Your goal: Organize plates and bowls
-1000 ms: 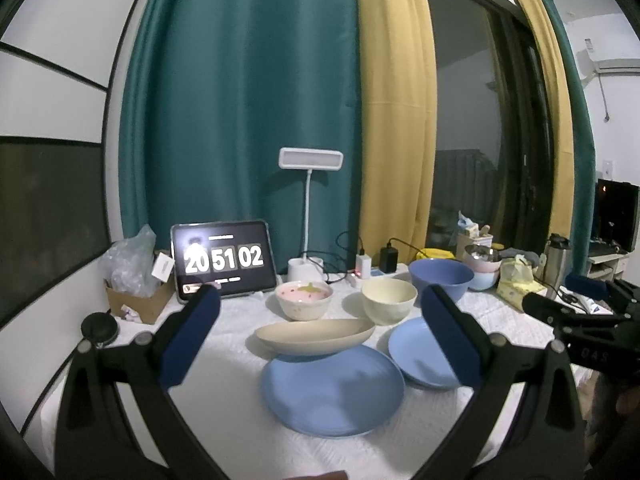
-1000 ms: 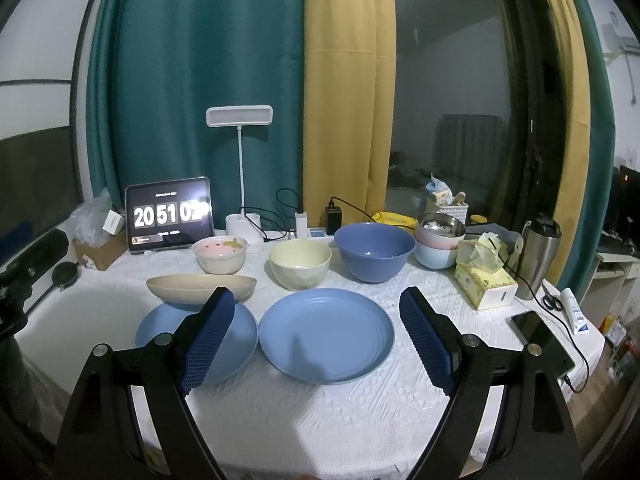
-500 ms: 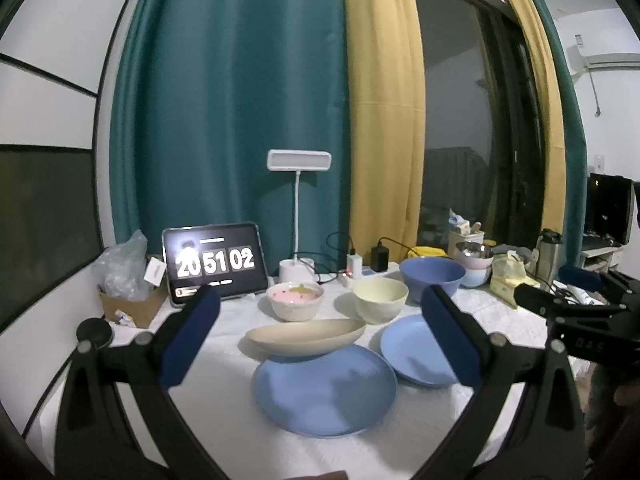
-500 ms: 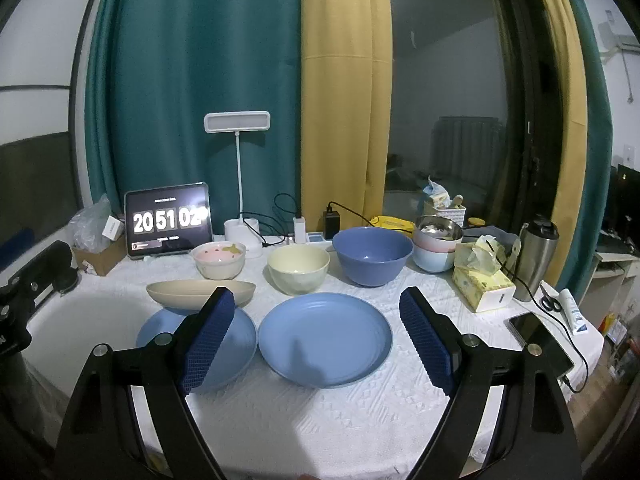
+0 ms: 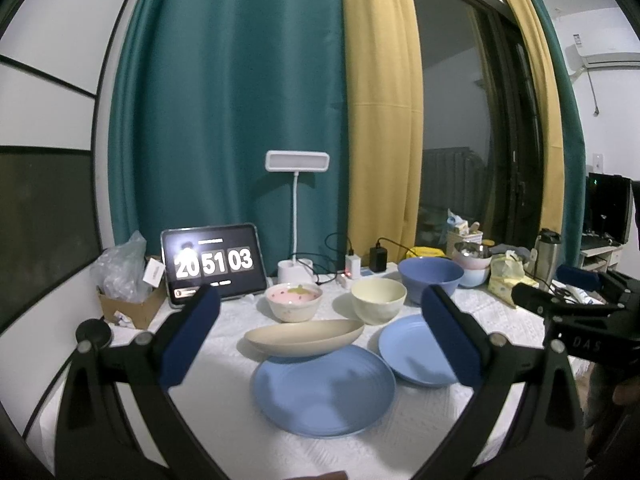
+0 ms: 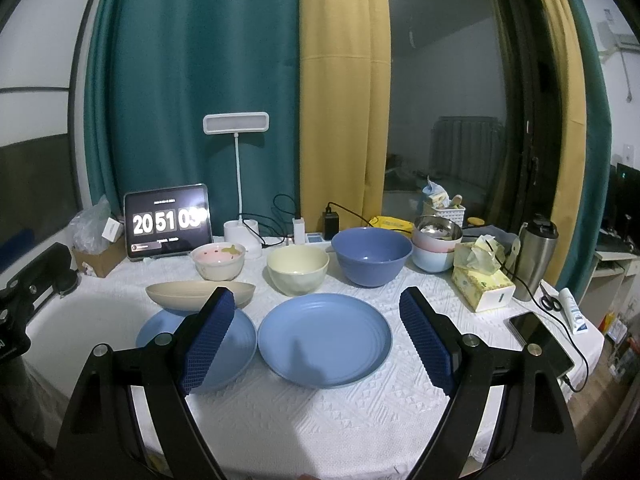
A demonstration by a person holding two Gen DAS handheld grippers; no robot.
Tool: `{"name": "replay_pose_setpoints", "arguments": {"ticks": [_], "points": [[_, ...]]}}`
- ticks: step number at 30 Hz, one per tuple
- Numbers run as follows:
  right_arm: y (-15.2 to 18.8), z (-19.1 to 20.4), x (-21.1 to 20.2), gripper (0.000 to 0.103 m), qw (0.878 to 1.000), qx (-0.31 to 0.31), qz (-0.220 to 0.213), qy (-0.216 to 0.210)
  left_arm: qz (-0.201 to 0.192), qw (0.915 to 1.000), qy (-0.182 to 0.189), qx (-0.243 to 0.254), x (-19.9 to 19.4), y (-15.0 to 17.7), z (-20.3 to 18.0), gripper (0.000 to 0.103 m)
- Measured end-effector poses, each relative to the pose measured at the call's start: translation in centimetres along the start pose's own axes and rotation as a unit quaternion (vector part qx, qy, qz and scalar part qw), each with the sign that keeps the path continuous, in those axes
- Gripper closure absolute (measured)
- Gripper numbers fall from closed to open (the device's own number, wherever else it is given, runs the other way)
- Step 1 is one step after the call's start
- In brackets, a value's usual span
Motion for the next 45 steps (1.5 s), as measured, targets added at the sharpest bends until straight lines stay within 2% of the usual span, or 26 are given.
{"name": "replay_pose_setpoints", "arguments": {"ticks": [30, 36, 45], "points": [[0.2, 0.2, 0.4, 0.016, 1.000, -0.001, 0.003, 0.001, 0.000, 1.0000, 0.001, 0.000, 0.3, -0.1, 0.2, 0.002], [0.1, 0.3, 1.4, 0.016, 1.000, -0.005, 0.011, -0.004, 0.008, 0.9999, -0.007, 0.000, 2.1, -0.3, 0.6, 0.002], [-0.9, 1.0, 5.3, 0.016, 0.999, -0.011, 0.033, -0.012, 0.022, 0.9995, -0.023, -0.005, 5.8, 0.0, 2.1, 0.002]]}}
Point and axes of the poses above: each gripper's, at about its wrist camera, not at the fingertips, and x roughly the way its jaws point, z to its left, y to its underside, the point moved 2 cm from there along x, roughly the way its jaws point, and after that the axes turned 11 degrees about -x, right-handed, at the moved point
